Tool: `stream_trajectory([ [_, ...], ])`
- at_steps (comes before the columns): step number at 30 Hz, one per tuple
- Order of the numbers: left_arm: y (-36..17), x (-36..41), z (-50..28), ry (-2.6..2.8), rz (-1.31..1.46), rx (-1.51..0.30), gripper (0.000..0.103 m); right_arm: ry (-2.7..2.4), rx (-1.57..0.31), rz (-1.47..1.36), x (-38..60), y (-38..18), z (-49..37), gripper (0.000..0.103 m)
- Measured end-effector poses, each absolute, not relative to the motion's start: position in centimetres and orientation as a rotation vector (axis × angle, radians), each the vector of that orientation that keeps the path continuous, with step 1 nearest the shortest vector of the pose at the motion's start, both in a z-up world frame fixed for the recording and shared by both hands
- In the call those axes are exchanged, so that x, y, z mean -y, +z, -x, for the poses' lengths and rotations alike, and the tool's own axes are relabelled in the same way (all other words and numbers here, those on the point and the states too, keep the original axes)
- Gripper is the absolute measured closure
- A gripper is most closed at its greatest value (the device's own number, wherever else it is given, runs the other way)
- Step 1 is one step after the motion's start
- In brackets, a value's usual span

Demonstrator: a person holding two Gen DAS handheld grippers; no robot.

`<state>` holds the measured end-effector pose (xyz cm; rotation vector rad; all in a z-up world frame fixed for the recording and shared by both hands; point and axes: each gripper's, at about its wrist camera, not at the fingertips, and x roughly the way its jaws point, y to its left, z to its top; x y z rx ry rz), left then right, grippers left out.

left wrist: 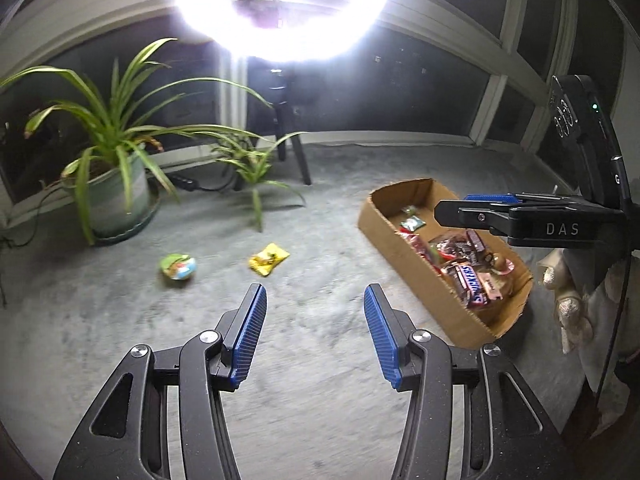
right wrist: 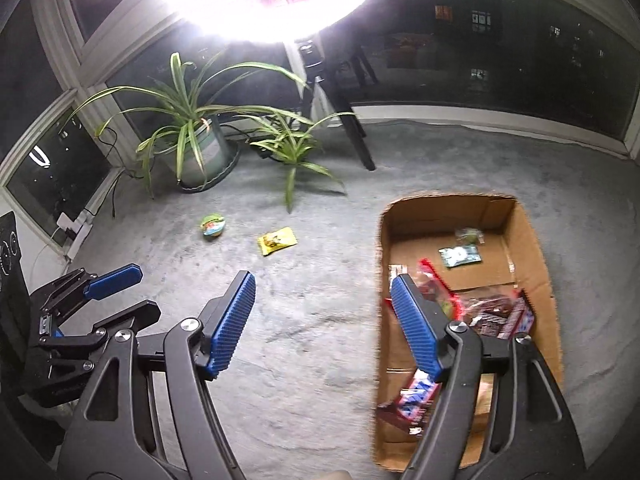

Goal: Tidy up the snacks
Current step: 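Grasp the yellow candy with the right tool while the left tool grasps the round cup snack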

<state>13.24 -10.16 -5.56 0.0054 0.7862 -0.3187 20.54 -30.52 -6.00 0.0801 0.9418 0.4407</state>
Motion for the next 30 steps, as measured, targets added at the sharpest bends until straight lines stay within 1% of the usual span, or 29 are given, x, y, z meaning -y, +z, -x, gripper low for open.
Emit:
stream_trajectory([
  [1,-5.6,9.7,-13.2,-0.316,-0.001,-0.786,0.053,0.442,-0.944,-0.084,30.1,-6.1,-20.5,0.02],
  [2,-5.7,9.2,-13.2,-0.311,0.003,-0.787,0.053,0.443,-0.942,-0.088,29.7,-6.2,-20.5,0.018],
  [10,-7.4,3.4,-13.8,-0.263,0.071,-0.824,0.053,0.506,-0.977,-0.084,26.2,-7.5,-20.8,0.018],
  [15,-8.5,0.4,-14.6,-0.231,0.099,-0.848,0.053,0.536,-1.03,-0.149,24.5,-8.8,-22.7,0.018],
  [18,-9.1,-1.0,-15.6,-0.218,0.118,-0.86,0.053,0.559,-1.059,-0.199,23.6,-9.7,-24.4,0.028],
  [20,-9.4,-1.9,-16.5,-0.211,0.137,-0.87,0.053,0.567,-1.084,-0.228,23.0,-10.5,-25.8,0.038],
  [21,-9.6,-2.2,-17.1,-0.207,0.143,-0.875,0.053,0.573,-1.099,-0.243,22.7,-11.0,-26.5,0.041],
  [23,-9.8,-2.9,-18.2,-0.198,0.154,-0.881,0.053,0.578,-1.132,-0.253,22.0,-12.1,-28.0,0.056],
  [24,-10.0,-3.1,-19.0,-0.201,0.162,-0.886,0.053,0.577,-1.147,-0.245,21.5,-12.6,-28.9,0.06],
  [25,-10.1,-3.2,-19.8,-0.201,0.166,-0.893,0.053,0.573,-1.154,-0.236,21.2,-13.0,-29.6,0.066],
  [26,-10.3,-3.1,-20.6,-0.2,0.162,-0.897,0.053,0.563,-1.161,-0.215,20.6,-13.5,-30.5,0.069],
  [30,-11.0,-2.4,-24.0,-0.215,0.147,-0.922,0.057,0.548,-1.184,-0.153,19.1,-15.1,-32.8,0.075],
])
